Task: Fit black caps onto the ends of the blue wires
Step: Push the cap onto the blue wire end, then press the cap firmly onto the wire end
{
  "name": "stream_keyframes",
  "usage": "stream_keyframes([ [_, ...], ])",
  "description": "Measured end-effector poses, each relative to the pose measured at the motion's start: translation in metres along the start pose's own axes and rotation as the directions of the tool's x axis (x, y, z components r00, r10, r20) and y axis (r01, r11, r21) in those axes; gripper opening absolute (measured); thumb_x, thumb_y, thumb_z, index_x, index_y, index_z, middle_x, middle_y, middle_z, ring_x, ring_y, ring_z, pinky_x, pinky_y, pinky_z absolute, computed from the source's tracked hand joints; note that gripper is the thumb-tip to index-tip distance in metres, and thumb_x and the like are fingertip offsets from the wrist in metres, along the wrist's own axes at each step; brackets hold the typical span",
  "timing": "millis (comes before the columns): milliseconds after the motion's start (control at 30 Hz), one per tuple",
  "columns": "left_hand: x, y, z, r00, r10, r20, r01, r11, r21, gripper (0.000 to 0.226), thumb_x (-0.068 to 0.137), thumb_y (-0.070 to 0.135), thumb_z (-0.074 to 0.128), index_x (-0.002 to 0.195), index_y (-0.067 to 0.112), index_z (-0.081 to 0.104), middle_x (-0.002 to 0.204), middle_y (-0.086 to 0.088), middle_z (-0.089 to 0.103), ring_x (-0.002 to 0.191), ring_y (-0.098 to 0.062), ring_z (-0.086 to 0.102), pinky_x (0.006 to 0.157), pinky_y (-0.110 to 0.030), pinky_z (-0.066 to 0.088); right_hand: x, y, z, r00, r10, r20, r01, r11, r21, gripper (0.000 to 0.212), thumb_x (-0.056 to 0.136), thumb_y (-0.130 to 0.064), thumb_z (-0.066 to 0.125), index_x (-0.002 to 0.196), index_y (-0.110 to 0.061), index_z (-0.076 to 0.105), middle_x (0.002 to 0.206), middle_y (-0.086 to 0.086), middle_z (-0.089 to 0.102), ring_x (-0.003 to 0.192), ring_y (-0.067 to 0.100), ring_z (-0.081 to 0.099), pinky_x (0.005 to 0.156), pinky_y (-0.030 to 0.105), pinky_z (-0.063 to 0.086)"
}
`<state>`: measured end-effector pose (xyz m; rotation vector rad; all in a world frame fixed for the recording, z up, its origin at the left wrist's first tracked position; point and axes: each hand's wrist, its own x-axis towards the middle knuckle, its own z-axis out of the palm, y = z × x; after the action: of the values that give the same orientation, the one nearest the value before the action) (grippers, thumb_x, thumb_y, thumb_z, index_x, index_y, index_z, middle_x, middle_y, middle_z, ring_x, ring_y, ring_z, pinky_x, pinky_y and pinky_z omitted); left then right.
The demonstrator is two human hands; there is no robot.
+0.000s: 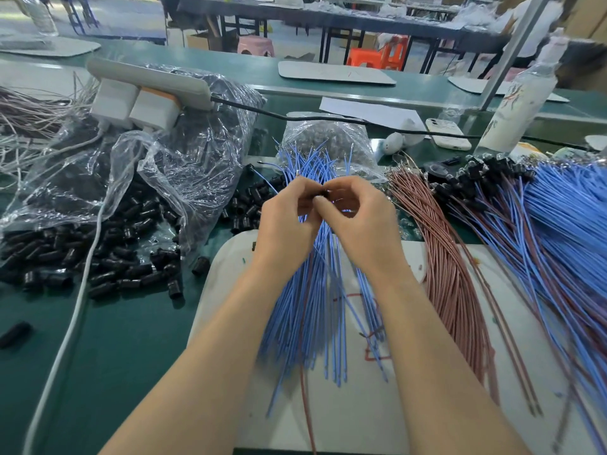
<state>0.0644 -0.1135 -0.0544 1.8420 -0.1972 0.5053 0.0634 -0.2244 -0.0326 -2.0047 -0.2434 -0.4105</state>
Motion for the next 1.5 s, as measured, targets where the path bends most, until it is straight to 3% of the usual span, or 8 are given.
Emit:
stream_keyframes([
  [200,-0.003,-0.001,0.005,0.999,-0.037,-0.009,0.038,0.988,0.153,0.027,0.083,0.001,0.060,0.105,0.016,0.059,0.086,0.008,0.065,0.078,-0.012,0.063,0.074,-0.023,0.051,-0.002,-0.002,0.007,0.987,-0.110,-0.115,0.099,0.990,-0.102,0.008,0.085,-0.011,0.068,0.091,-0.008,0.064,0.086,0.004,0.067,0.077,0.017,0.063,0.076,0.031,0.051],
  [367,-0.001,0.001,0.002,0.998,-0.054,-0.042,0.063,0.966,0.251,0.010,0.087,0.009,0.054,0.091,0.013,0.062,0.073,0.000,0.068,0.069,-0.022,0.061,0.065,-0.033,0.050,-0.004,-0.006,0.009,0.972,-0.205,-0.116,0.191,0.974,-0.123,0.008,0.085,-0.011,0.068,0.091,-0.007,0.064,0.088,0.006,0.065,0.074,0.013,0.060,0.073,0.019,0.047],
  [667,-0.003,0.007,0.000,0.998,0.045,-0.043,-0.035,0.978,0.204,0.031,0.076,-0.008,0.050,0.095,0.013,0.064,0.071,0.016,0.060,0.063,0.002,0.054,0.061,-0.013,0.042,-0.008,-0.008,0.014,0.949,-0.295,-0.111,0.277,0.949,-0.149,0.013,0.080,0.000,0.068,0.091,-0.005,0.064,0.091,0.005,0.059,0.075,0.015,0.057,0.073,0.022,0.046],
  [833,-0.003,0.005,0.001,0.997,0.011,-0.071,0.009,0.963,0.269,0.018,0.081,0.000,0.054,0.080,0.015,0.062,0.056,0.007,0.052,0.052,-0.011,0.040,0.053,-0.022,0.035,-0.009,-0.008,0.014,0.938,-0.317,-0.143,0.296,0.943,-0.150,0.009,0.081,-0.004,0.069,0.086,-0.005,0.063,0.086,0.000,0.054,0.071,0.010,0.053,0.068,0.013,0.041],
  [900,-0.002,0.006,0.000,0.997,0.005,-0.072,0.014,0.968,0.252,0.018,0.082,0.002,0.055,0.074,0.018,0.060,0.052,0.009,0.050,0.051,-0.009,0.040,0.049,-0.016,0.032,-0.010,-0.009,0.014,0.938,-0.318,-0.135,0.295,0.942,-0.161,0.009,0.081,-0.004,0.070,0.087,-0.004,0.063,0.087,0.002,0.056,0.072,0.009,0.052,0.068,0.012,0.040],
  [1033,-0.002,0.008,-0.004,0.997,0.012,-0.073,0.003,0.979,0.203,0.016,0.082,0.002,0.056,0.084,0.012,0.069,0.056,0.008,0.055,0.053,-0.008,0.041,0.054,-0.023,0.039,-0.010,-0.010,0.013,0.943,-0.316,-0.109,0.295,0.940,-0.170,0.011,0.081,-0.005,0.070,0.088,-0.003,0.062,0.089,0.005,0.058,0.075,0.010,0.054,0.070,0.014,0.041],
  [1300,-0.002,0.006,-0.004,0.996,0.051,-0.071,-0.031,0.967,0.254,0.023,0.084,-0.002,0.052,0.094,0.009,0.070,0.069,-0.007,0.067,0.067,-0.030,0.057,0.064,-0.040,0.048,-0.009,-0.009,0.012,0.942,-0.317,-0.107,0.303,0.944,-0.130,0.011,0.082,-0.004,0.070,0.089,-0.004,0.062,0.087,0.002,0.057,0.074,0.006,0.052,0.071,0.008,0.040],
  [1500,-0.001,0.007,-0.001,0.998,-0.020,-0.052,0.028,0.987,0.155,0.024,0.087,0.009,0.058,0.109,0.016,0.066,0.084,0.007,0.069,0.071,-0.008,0.062,0.074,-0.027,0.052,-0.005,-0.004,0.011,0.945,-0.261,-0.196,0.244,0.964,-0.109,0.010,0.084,-0.009,0.068,0.091,-0.009,0.061,0.087,0.003,0.063,0.076,0.011,0.058,0.073,0.016,0.046],
])
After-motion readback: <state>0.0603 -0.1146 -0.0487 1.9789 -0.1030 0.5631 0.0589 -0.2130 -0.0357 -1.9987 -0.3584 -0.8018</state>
